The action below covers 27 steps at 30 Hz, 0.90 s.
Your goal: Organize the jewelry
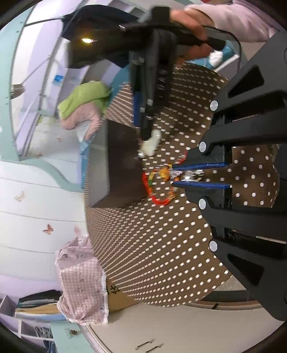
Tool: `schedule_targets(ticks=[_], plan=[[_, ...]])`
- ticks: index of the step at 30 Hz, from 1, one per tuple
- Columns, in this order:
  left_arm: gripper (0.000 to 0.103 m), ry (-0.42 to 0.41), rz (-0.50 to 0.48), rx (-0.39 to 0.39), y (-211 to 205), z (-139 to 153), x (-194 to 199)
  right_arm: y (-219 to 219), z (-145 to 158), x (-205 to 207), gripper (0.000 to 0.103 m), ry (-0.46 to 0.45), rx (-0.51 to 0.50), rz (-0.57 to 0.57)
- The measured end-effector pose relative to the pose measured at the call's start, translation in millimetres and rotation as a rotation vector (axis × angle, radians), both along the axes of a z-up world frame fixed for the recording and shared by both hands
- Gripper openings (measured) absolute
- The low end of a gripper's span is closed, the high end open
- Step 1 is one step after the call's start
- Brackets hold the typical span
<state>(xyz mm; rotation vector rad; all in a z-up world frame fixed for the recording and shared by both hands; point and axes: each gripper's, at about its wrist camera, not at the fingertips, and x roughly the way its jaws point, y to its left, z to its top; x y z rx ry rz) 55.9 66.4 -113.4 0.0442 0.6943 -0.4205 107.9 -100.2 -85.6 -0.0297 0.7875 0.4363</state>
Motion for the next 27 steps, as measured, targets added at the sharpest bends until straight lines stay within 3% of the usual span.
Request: schedule_targets(ticks=[2,14,23,25,27], plan=[[0.011,0.039,0.015,0.027,-4.4,-11.0,7.3,-0.5,-0.8,-1.6,0.039,0.002,0.000,0.003],[0.018,0.041,0.020,-0.008,-0.4,-16.0,13.2,2.1,-3.3,-10.1,0.039,0.007,-0.012,0.016],[0.017,0.042,0.005,-0.003,-7.5,-21.6,19.3,6.7,-2.5,-15.0,0.039,0.004,-0.015,0.038],[0.011,0.043,0.009,-0.011,-6.9,-21.5,19.6,6.1,-2.6,-15.6,0.039,0.006,-0.014,0.035],[0.011,0.032,0.021,-0.013,-5.9,-19.7,18.8,5.6,-1.7,-16.6,0.039,0.005,-0.012,0.031]])
